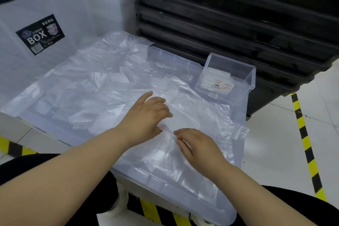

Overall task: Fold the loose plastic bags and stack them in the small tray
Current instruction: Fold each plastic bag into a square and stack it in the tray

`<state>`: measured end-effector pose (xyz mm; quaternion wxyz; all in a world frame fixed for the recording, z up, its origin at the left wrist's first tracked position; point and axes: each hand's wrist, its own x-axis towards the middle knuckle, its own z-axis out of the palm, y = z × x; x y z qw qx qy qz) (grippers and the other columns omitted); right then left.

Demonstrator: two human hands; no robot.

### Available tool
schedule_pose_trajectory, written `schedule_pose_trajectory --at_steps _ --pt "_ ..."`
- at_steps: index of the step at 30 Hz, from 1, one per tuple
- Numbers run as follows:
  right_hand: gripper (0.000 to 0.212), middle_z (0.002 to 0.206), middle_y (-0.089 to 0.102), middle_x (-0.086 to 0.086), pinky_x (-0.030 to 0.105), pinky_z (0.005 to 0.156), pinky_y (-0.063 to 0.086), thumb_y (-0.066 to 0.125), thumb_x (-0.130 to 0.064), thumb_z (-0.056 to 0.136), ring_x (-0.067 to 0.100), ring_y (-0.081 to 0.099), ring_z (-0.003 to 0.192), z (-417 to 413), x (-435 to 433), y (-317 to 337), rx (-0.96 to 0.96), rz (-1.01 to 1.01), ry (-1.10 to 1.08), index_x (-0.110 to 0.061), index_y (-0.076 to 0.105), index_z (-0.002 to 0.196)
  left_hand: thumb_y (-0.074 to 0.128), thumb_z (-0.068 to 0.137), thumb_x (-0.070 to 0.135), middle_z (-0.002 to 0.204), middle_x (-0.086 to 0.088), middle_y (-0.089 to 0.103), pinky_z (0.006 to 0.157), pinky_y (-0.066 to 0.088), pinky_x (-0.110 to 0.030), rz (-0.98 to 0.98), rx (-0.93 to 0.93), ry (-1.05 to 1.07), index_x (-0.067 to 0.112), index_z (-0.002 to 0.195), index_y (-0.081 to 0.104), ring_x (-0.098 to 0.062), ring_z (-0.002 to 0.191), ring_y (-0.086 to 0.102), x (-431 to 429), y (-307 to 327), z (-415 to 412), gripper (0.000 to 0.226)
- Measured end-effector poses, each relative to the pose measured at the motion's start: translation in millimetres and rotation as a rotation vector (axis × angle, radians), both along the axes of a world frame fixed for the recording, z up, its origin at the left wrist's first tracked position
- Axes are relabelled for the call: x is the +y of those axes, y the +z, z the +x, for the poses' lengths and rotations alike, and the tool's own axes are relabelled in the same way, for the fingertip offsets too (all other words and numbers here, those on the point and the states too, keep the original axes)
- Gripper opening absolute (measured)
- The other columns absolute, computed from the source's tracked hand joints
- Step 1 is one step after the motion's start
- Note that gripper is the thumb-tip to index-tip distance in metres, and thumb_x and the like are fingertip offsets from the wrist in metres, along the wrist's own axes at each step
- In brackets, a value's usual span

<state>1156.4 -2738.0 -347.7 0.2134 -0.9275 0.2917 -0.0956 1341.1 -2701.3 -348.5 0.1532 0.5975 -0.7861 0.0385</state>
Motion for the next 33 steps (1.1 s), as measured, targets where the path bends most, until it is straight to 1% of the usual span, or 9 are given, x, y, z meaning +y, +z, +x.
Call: schedule_pose_trajectory --at_steps 4,8,11,13,16,18,24,28,33 --pt "0.048 0.134 0.048 -0.005 0.023 0.094 0.035 0.043 -0.047 0.093 0.013 0.045 0.121 -1.7 4.3 1.0 0.112 0.076 -0.11 -0.016 0.045 0.13 0.062 0.061 0.021 0.05 0.009 0.062 0.062 0.053 -0.027 0.063 -0.005 0.009 0.021 0.05 0.067 -0.014 0.045 0.061 0.7 7.3 -2.3 0.012" --pt "0.061 0.13 0.051 0.001 0.028 0.087 0.036 0.043 -0.05 0.088 0.022 0.051 0.114 7.6 10.4 -3.8 0.222 -0.006 -0.122 -0.012 0.039 0.136 0.059 0.054 0.021 0.042 0.007 0.054 0.043 0.041 -0.017 0.127 -0.085 0.031 0.021 0.042 0.062 -0.014 0.035 0.05 5.3 12.8 -7.0 0.012" --pt "0.031 0.093 0.064 0.007 0.023 0.054 0.027 0.039 -0.022 0.084 0.024 0.059 0.08 11.2 7.8 -6.7 0.167 -0.13 -0.103 -0.006 0.061 0.1 0.059 0.051 0.02 0.04 0.007 0.053 0.04 0.038 -0.018 0.151 -0.11 0.02 0.021 0.04 0.061 -0.014 0.034 0.049 4.6 14.8 -2.3 0.011" --pt "0.018 0.085 0.054 0.002 0.027 0.052 0.021 0.037 -0.013 0.092 0.022 0.05 0.081 7.8 3.3 -4.5 0.259 -0.094 -0.052 -0.012 0.054 0.086 0.06 0.058 0.019 0.05 0.007 0.061 0.044 0.044 -0.023 0.204 -0.092 0.025 0.022 0.05 0.067 -0.014 0.043 0.057 4.6 18.7 0.0 0.011" --pt "0.036 0.064 0.033 -0.006 0.021 0.049 0.022 0.033 -0.018 0.097 0.019 0.038 0.076 3.1 -4.3 5.2 0.389 0.036 -0.028 -0.021 0.027 0.061 0.05 0.092 0.028 0.104 0.015 0.066 0.08 0.042 -0.022 0.368 -0.087 0.154 0.03 0.102 0.069 -0.009 0.097 0.061 4.8 22.6 7.7 0.021" --pt "0.04 0.062 0.033 -0.007 0.029 0.056 0.028 0.031 -0.024 0.099 0.02 0.039 0.073 1.7 -8.9 10.7 0.423 0.11 -0.015 -0.021 0.026 0.059 0.049 0.093 0.033 0.115 0.016 0.062 0.085 0.039 -0.019 0.526 0.007 0.283 0.032 0.11 0.065 -0.007 0.108 0.055 6.5 27.9 15.7 0.023" --pt "0.038 0.061 0.039 -0.005 0.019 0.054 0.029 0.036 -0.021 0.099 0.007 0.036 0.056 -7.5 -25.6 29.8 0.461 0.341 -0.081 -0.014 0.04 0.061 0.061 0.086 0.023 0.078 0.008 0.061 0.062 0.037 -0.012 0.756 0.245 0.414 0.022 0.08 0.07 -0.002 0.075 0.054 16.7 36.5 51.2 0.01" --pt "0.031 0.083 0.06 0.01 0.013 0.053 0.037 0.046 -0.019 0.095 0.012 0.049 0.062 -15.9 -40.6 33.5 0.39 0.537 -0.287 0.006 0.061 0.102 0.071 0.076 0.031 0.047 0.014 0.051 0.053 0.032 -0.014 0.891 0.53 0.414 0.028 0.053 0.063 0.0 0.048 0.043 24.9 44.5 66.8 0.025" --pt "0.024 0.083 0.061 0.017 0.024 0.06 0.037 0.044 -0.01 0.091 0.019 0.049 0.068 -23.6 -54.3 25.1 0.454 0.496 -0.476 0.004 0.06 0.079 0.071 0.08 0.026 0.055 0.014 0.059 0.057 0.035 -0.015 0.901 0.579 0.497 0.018 0.063 0.067 0.0 0.058 0.05 25.8 46.2 68.1 0.02"
